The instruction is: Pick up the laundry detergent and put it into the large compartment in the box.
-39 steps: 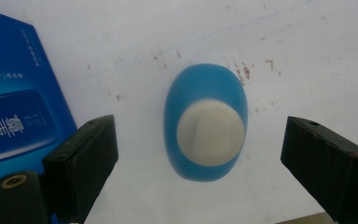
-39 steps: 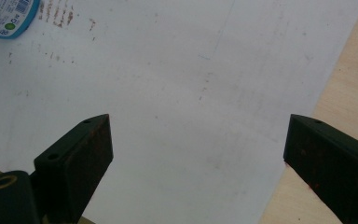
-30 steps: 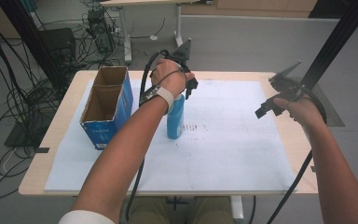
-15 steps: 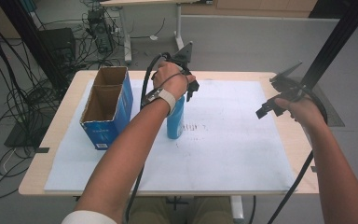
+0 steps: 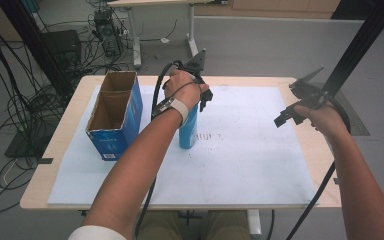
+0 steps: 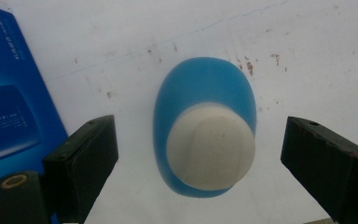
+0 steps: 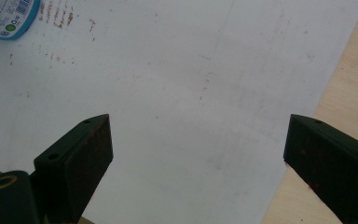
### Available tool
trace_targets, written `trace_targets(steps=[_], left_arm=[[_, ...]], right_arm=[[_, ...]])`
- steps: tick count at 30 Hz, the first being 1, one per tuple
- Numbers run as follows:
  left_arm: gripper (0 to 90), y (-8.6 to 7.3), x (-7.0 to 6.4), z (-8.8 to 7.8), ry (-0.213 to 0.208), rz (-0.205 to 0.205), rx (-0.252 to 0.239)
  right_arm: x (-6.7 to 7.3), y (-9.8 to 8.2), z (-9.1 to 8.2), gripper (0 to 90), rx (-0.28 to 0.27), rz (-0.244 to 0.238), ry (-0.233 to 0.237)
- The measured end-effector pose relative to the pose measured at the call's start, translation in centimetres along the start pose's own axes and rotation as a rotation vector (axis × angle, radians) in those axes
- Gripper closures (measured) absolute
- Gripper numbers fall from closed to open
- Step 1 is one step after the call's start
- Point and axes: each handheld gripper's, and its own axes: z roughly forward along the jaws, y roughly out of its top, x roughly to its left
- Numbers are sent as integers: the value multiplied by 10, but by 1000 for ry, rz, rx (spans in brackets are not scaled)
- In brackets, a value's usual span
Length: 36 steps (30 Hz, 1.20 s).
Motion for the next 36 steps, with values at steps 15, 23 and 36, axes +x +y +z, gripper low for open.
trace_targets(steps=[15,23,36], left_arm=[[114,-2,4,1,-13,-13,-9],[114,-2,4,1,-14,-14,-7],[114,-3,4,1,-8,-15,-8]], right_arm=[[0,1,1,78,5,-1,0],[1,2,1,78,4,-3,2],[0,1,1,79,2,3,1]])
